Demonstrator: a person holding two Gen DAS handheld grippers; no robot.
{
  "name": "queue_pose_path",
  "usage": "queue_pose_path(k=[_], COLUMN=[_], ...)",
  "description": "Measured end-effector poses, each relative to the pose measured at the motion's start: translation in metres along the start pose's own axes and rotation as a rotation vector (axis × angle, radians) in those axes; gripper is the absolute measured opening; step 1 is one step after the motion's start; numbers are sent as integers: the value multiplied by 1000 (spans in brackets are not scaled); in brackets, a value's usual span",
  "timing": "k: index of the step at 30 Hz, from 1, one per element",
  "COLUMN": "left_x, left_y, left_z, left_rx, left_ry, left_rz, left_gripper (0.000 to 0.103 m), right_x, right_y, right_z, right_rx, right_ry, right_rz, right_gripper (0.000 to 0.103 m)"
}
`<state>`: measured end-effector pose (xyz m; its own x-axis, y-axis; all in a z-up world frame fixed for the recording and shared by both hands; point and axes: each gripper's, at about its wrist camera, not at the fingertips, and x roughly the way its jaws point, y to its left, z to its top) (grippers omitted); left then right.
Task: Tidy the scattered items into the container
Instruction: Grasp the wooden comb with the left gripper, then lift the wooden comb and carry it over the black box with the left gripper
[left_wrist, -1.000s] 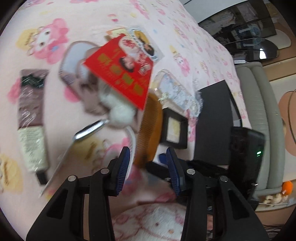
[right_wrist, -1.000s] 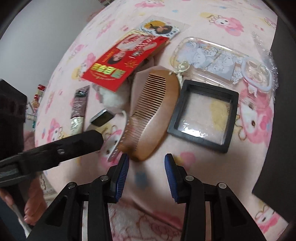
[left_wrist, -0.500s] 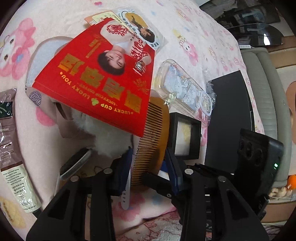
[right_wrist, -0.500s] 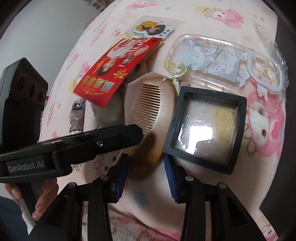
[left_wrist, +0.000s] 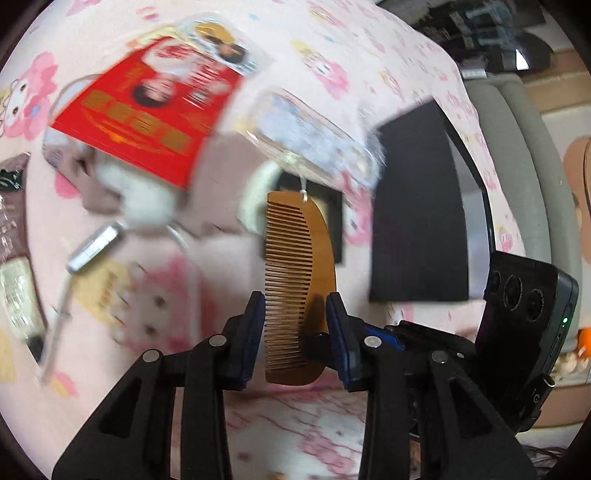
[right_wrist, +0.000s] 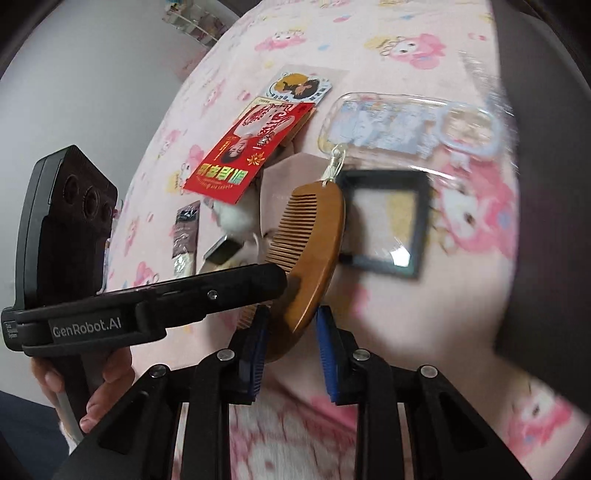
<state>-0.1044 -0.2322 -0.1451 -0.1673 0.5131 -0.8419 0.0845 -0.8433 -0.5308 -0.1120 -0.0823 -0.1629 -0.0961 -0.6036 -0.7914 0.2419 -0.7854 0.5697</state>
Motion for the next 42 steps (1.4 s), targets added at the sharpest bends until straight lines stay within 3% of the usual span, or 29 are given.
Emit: queue_pose_path(k=[8,13,22,24,27,30,35,42], left_x=[24,43,78,74,54,50,78,87], left_y=[-58,-85,-104,-105,-85,-74,-78,-64], left_z=[-36,-48,-61,-59,-49,-36,-21,-25], left_rx=[74,103,123,129,1,-47,-4,-53], left_ry=[27,63,164,152,12,-32,5,77], left_rz=[28,4,27,42,148,182,227,168], left_gripper=[34,35,40,40,40,40,40,39], right_x=[-40,-66,-76,-79,-87,-90,-72,-40], right_y=[-37,-61,-112,-119,-124,-126,-124,-121], right_z=[-39,-60,-87,-89,-90,-92,-94,-92], right_rx=[52,72,168,189,208,214,218,260], right_ry=[-9,-12,0,-13,-34,-26,45,108], right_rz=[-21,-18,-27,-30,-49,-38,-17,25], right_gripper=[23,23,23,23,23,23,23,23])
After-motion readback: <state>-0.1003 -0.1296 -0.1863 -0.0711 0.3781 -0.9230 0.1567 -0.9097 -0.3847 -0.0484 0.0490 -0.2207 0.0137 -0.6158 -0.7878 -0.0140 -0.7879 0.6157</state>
